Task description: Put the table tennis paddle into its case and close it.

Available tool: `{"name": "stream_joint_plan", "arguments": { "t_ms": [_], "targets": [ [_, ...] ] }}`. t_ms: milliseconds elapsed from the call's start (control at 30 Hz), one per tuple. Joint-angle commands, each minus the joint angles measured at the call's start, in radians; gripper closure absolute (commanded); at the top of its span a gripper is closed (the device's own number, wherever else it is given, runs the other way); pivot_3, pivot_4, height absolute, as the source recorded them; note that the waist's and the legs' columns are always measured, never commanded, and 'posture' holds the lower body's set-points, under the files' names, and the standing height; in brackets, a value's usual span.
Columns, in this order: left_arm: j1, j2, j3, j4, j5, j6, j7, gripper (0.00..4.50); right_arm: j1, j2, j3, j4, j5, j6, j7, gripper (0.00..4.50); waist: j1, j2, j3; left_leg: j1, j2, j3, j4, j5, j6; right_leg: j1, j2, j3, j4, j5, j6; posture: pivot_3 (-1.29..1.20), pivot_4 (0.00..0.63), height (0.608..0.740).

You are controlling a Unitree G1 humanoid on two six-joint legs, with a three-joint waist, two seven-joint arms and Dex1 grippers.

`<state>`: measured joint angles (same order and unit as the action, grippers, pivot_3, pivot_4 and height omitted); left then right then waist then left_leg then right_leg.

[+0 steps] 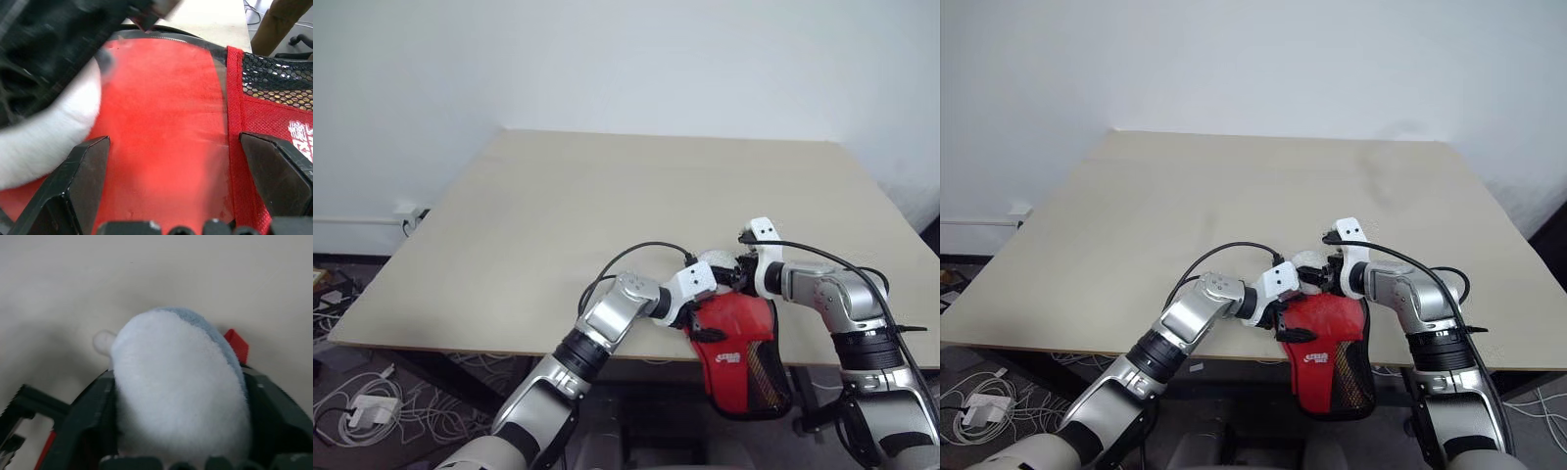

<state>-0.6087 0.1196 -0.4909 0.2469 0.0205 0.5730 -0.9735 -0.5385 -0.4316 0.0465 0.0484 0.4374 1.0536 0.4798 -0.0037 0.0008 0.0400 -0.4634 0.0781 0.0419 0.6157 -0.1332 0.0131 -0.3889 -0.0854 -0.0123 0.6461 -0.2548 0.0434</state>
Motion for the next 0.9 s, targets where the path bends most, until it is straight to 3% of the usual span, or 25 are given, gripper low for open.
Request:
{"name": "stream_joint_plan", "arguments": {
  "t_ms": [33,167,333,667,900],
  "targets": [
    [0.003,0.006,-0.023,0.042,0.01,0.066,0.017,0.0,-0.012,0.011,-0.049,-0.024,-0.002,-0.033,-0.016,2.49,0.0,0.0,0.0,0.0,0.0,0.0,0.0,0.0,0.0,0.0,0.0,0.0,0.0,0.0,0.0,0.0,0.0,0.74],
    [0.005,0.008,-0.03,0.035,0.009,0.086,0.015,0.0,-0.025,0.043,-0.107,-0.01,0.001,-0.012,-0.065,3.34,0.0,0.0,0.0,0.0,0.0,0.0,0.0,0.0,0.0,0.0,0.0,0.0,0.0,0.0,0.0,0.0,0.0,0.74],
    [-0.003,-0.001,-0.027,0.048,-0.004,0.111,0.011,0.0,-0.041,0.059,-0.187,0.016,0.005,0.001,-0.117,3.91,0.0,0.001,-0.001,0.0,0.0,0.0,0.0,0.0,0.0,0.0,0.0,0.0,0.0,0.0,0.0,0.0,0.0,0.74],
    [0.013,-0.004,-0.047,0.033,-0.02,0.162,0.018,0.0,-0.051,-0.009,-0.255,-0.002,0.015,0.029,-0.109,4.07,0.001,0.002,-0.002,0.0,0.0,0.0,0.0,0.0,0.0,0.001,0.0,0.0,0.0,0.0,0.0,0.0,0.0,0.74],
    [0.01,-0.005,-0.057,0.031,-0.032,0.174,0.015,0.0,-0.028,-0.164,-0.221,-0.037,0.017,0.042,-0.004,4.07,0.001,0.004,-0.003,0.0,0.0,0.0,0.0,0.0,0.0,0.001,0.0,0.0,0.0,0.0,0.0,0.0,0.0,0.74]
  ]
}}
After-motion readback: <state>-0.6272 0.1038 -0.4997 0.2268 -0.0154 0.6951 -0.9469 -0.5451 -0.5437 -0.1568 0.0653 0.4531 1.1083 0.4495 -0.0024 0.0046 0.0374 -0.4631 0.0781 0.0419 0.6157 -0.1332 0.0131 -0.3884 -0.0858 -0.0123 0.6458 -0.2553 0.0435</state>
